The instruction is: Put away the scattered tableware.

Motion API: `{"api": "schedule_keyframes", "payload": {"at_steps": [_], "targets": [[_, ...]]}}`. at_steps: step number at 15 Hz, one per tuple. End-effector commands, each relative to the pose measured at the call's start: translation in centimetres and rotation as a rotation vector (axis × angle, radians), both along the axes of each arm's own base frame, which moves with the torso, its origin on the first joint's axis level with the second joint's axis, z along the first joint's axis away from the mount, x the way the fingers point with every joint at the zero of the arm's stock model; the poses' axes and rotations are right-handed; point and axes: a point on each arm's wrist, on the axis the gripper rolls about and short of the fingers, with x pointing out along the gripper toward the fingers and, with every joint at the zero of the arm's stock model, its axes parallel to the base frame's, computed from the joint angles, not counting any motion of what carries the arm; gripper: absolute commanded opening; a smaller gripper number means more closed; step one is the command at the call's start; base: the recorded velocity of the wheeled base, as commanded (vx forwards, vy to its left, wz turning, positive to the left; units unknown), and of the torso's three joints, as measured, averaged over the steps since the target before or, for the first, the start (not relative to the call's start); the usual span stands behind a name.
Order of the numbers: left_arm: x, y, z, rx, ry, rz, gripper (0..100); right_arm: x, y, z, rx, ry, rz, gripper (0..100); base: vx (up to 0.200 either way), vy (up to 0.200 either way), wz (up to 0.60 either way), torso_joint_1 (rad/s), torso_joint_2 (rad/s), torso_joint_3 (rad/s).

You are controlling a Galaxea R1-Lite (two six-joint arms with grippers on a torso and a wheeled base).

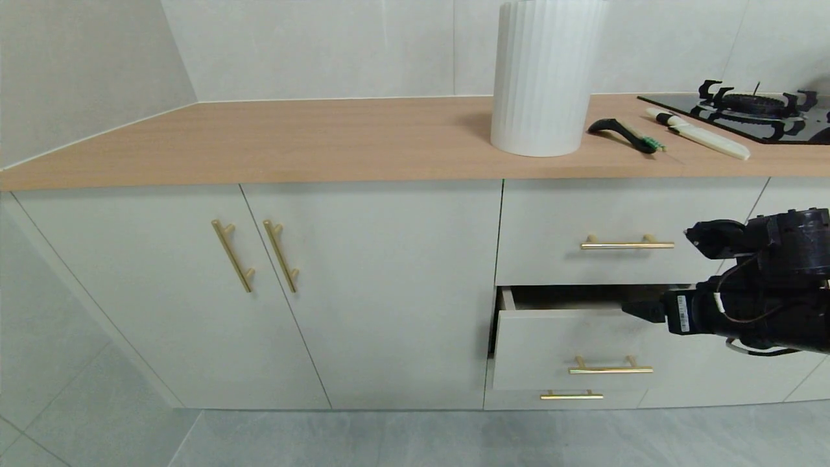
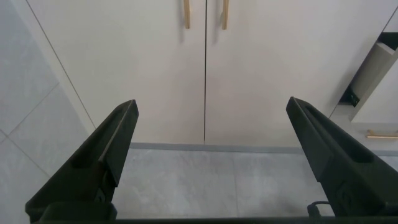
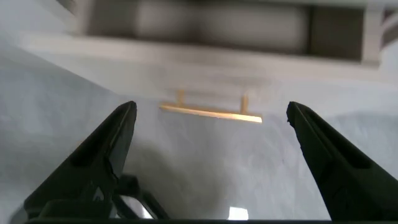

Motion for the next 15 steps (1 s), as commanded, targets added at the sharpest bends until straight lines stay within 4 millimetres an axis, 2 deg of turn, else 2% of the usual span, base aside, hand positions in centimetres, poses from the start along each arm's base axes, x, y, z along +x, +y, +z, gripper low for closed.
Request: {"api": "schedule_keyframes", "payload": {"at_steps": [1, 2, 6, 10, 15], "targets": [[0.0, 0.0, 0.0, 0.0, 0.001, 0.001, 100, 2.1, 0.6, -2.3, -0.001, 0.005, -0.004, 100, 0.0, 0.0, 0.0, 0.0, 0.0, 0.0], [0.0, 0.0, 0.0, 0.0, 0.001, 0.001, 100, 3.4, 0.8, -3.9, -0.012, 0.006, -0.034, 100, 0.0, 0.0, 0.0, 0.0, 0.0, 0.0], [0.0, 0.0, 0.0, 0.0, 0.001, 0.001, 100, 5.5, 2.2, -7.6, -0.029, -0.064, -0.056, 100, 0.0, 0.0, 0.0, 0.0, 0.0, 0.0], [0.0, 0.0, 0.0, 0.0, 0.001, 0.001, 100, 6.7, 2.5, -9.1, -0.049, -0.136, -0.118, 100, 0.0, 0.0, 0.0, 0.0, 0.0, 0.0], [0.0, 0.0, 0.0, 0.0, 0.001, 0.001, 100, 6.4, 2.4, -9.2, -0.057, -0.132, -0.117, 100, 0.0, 0.0, 0.0, 0.0, 0.0, 0.0]]}}
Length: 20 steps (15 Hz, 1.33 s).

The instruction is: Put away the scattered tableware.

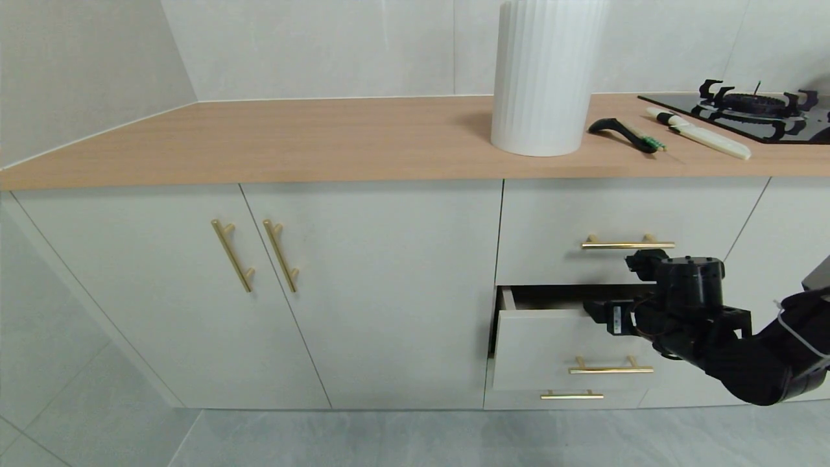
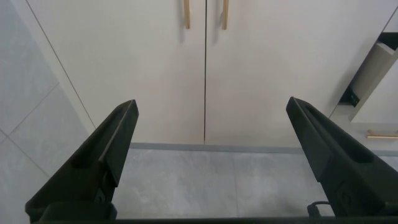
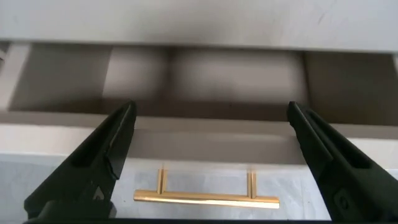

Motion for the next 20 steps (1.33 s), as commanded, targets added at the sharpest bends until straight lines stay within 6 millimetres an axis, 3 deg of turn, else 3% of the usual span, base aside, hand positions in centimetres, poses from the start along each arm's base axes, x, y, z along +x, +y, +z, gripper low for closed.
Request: {"api": "schedule_keyframes", "payload": {"at_steps": [1, 5, 9, 17, 20], "targets": [[0.0, 0.0, 0.0, 0.0, 0.002, 0.001, 100, -0.2, 0.0, -0.3, -0.006, 0.017, 0.001, 100, 0.0, 0.0, 0.0, 0.0, 0.0, 0.0], [0.0, 0.0, 0.0, 0.0, 0.002, 0.001, 100, -0.6, -0.1, 0.0, -0.011, 0.041, 0.003, 100, 0.0, 0.0, 0.0, 0.0, 0.0, 0.0], [0.0, 0.0, 0.0, 0.0, 0.002, 0.001, 100, -2.4, -0.5, 2.3, -0.02, 0.102, 0.011, 100, 0.0, 0.0, 0.0, 0.0, 0.0, 0.0], [0.0, 0.0, 0.0, 0.0, 0.002, 0.001, 100, -8.1, -0.4, 4.3, -0.183, 0.591, 0.137, 100, 0.0, 0.0, 0.0, 0.0, 0.0, 0.0], [0.0, 0.0, 0.0, 0.0, 0.002, 0.001, 100, -8.4, -0.3, 5.7, -0.169, 0.533, 0.142, 100, 0.0, 0.0, 0.0, 0.0, 0.0, 0.0]]}}
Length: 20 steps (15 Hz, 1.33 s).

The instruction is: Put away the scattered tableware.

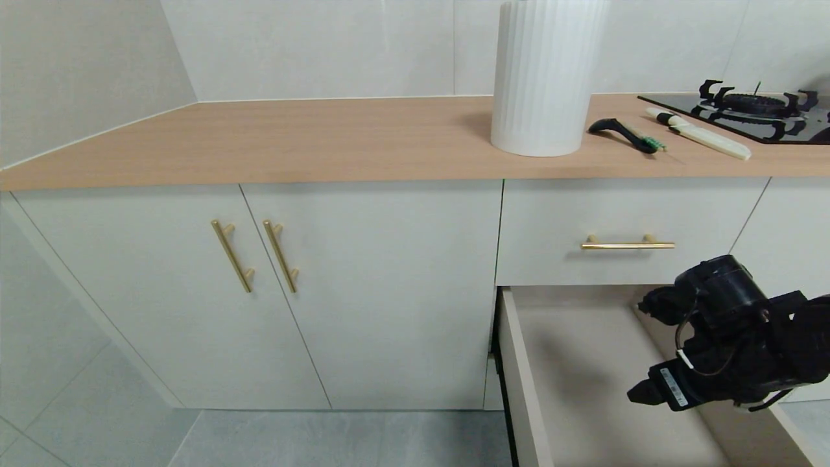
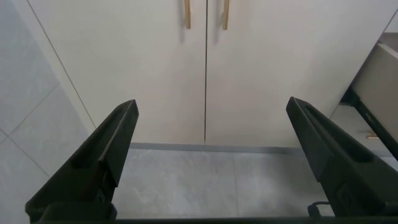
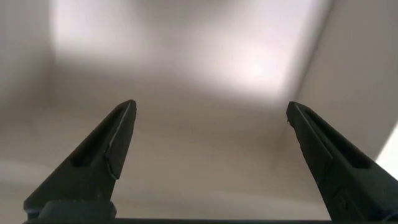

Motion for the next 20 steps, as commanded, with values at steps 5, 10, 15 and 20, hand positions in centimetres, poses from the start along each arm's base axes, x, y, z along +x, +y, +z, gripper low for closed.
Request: {"api": "schedule_keyframes", "payload": {"at_steps": [5, 10, 15, 20], "targets": [[0.0, 0.0, 0.0, -0.001, 0.001, 0.001, 100, -0.1, 0.0, 3.4, 0.094, -0.155, -0.075, 100, 0.0, 0.0, 0.0, 0.0, 0.0, 0.0], [0.0, 0.0, 0.0, -0.001, 0.001, 0.001, 100, -2.5, -0.8, 7.9, 0.206, -0.312, -0.049, 100, 0.0, 0.0, 0.0, 0.0, 0.0, 0.0], [0.0, 0.0, 0.0, -0.001, 0.001, 0.001, 100, -3.5, -1.0, 9.2, 0.213, -0.367, -0.045, 100, 0.0, 0.0, 0.0, 0.017, -0.1, -0.082], [0.0, 0.0, 0.0, -0.001, 0.001, 0.001, 100, -3.7, -1.1, 9.2, 0.212, -0.368, -0.044, 100, 0.0, 0.0, 0.0, 0.108, -0.39, -0.306]]}}
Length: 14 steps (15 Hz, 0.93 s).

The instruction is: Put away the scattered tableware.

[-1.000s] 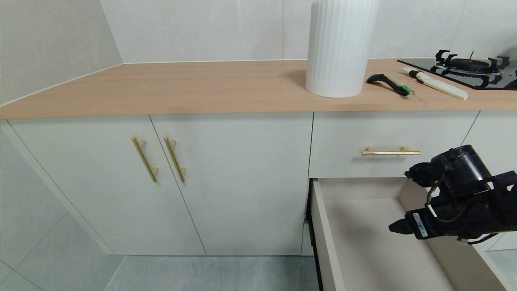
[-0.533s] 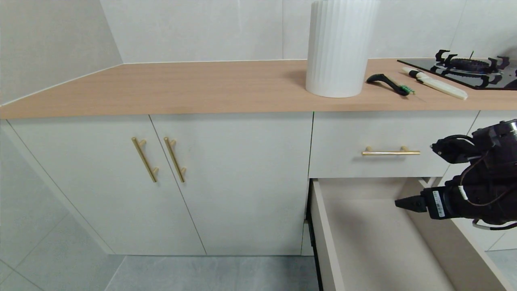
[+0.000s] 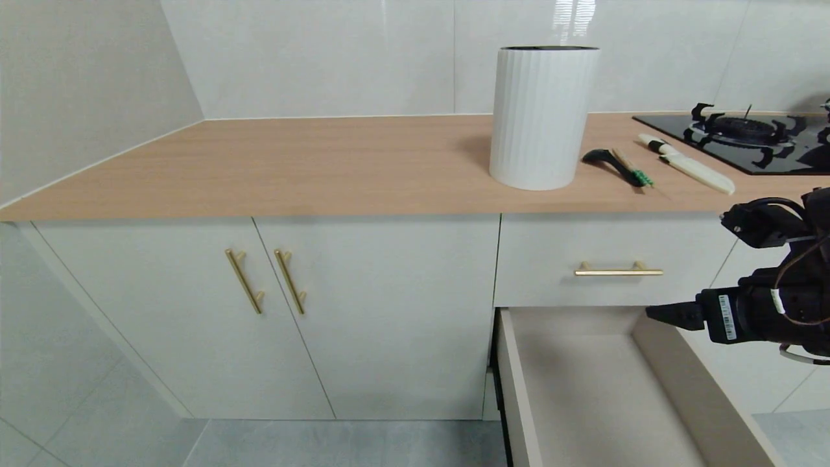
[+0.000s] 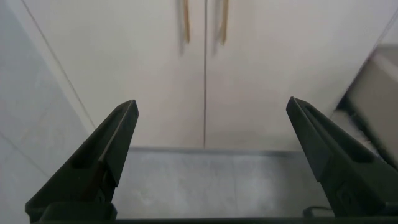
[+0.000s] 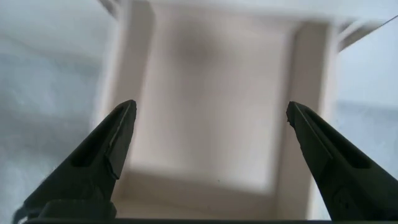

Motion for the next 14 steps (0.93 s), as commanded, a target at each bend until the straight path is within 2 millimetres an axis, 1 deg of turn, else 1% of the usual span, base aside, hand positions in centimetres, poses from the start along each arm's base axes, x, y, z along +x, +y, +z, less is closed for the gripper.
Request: {"api": "schedule_keyframes", "payload": {"at_steps": [1, 5, 6, 8, 9, 10, 11, 12, 13, 14], "targets": [[0.0, 0.0, 0.0, 0.0, 0.002, 0.001, 100, -0.1, 0.0, 0.0, 0.001, -0.001, 0.001, 100, 0.0, 0.0, 0.0, 0.139, -0.51, -0.29], [0.0, 0.0, 0.0, 0.0, 0.002, 0.001, 100, -0.1, 0.0, 0.0, 0.002, -0.001, 0.002, 100, 0.0, 0.0, 0.0, 0.166, -0.46, -0.299], [0.0, 0.0, 0.0, 0.0, 0.002, 0.001, 100, -0.1, 0.0, 0.1, 0.001, -0.004, -0.001, 100, 0.0, 0.0, 0.0, 0.1, -0.25, -0.159], [0.0, 0.0, 0.0, 0.0, 0.002, 0.001, 100, -0.5, -0.1, 0.9, 0.009, -0.045, 0.001, 100, 0.0, 0.0, 0.0, 0.046, -0.11, -0.073], [0.0, 0.0, 0.0, 0.0, 0.002, 0.001, 100, -0.4, -0.1, 1.7, 0.013, -0.066, -0.001, 100, 0.0, 0.0, 0.0, 0.0, 0.0, 0.0], [0.0, 0.0, 0.0, 0.0, 0.002, 0.001, 100, 0.3, 0.0, 3.3, 0.019, -0.095, -0.014, 100, 0.0, 0.0, 0.0, 0.0, 0.0, 0.0], [0.0, 0.0, 0.0, 0.0, 0.002, 0.001, 100, 1.2, 0.2, 4.7, 0.034, -0.087, -0.029, 100, 0.0, 0.0, 0.0, 0.0, 0.0, 0.0], [0.0, 0.0, 0.0, 0.0, 0.002, 0.001, 100, 2.5, 0.6, 6.1, 0.084, -0.076, -0.068, 100, 0.0, 0.0, 0.0, 0.0, 0.0, 0.0], [0.0, 0.0, 0.0, 0.0, 0.002, 0.001, 100, 3.4, 0.8, 6.7, 0.123, -0.069, -0.095, 100, 0.0, 0.0, 0.0, 0.0, 0.0, 0.0], [0.0, 0.0, 0.0, 0.0, 0.002, 0.001, 100, 5.6, 1.4, 7.0, 0.145, -0.053, -0.131, 100, 0.0, 0.0, 0.0, 0.0, 0.0, 0.0]]}}
